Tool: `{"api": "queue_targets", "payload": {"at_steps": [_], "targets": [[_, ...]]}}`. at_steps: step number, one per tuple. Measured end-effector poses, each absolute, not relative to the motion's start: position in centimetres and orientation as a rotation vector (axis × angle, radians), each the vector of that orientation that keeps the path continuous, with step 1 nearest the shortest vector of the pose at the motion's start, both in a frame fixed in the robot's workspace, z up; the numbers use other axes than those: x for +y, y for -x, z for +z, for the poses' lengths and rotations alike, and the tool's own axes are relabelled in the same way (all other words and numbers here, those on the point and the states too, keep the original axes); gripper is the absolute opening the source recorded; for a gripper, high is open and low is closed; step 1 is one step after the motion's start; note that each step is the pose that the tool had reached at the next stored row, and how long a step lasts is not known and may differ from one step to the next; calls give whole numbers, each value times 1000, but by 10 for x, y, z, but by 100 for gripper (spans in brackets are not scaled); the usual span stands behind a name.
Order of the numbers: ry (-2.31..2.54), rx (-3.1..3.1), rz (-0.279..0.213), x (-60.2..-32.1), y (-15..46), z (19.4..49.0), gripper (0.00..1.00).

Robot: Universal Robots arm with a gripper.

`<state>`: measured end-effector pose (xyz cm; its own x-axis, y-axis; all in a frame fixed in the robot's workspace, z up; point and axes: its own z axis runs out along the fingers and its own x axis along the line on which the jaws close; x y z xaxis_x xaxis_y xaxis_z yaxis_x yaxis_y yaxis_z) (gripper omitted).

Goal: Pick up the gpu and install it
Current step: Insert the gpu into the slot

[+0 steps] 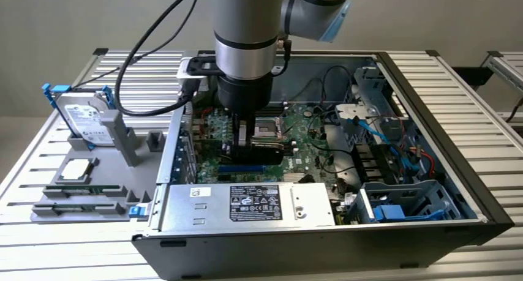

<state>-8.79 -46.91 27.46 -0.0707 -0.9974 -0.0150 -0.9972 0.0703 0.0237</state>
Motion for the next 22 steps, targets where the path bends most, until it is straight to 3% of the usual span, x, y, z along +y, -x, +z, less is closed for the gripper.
{"api": "queue_targets", "payload": {"at_steps": [22], "targets": [[-2128,-2289,-58,-468,90,265,27]]}}
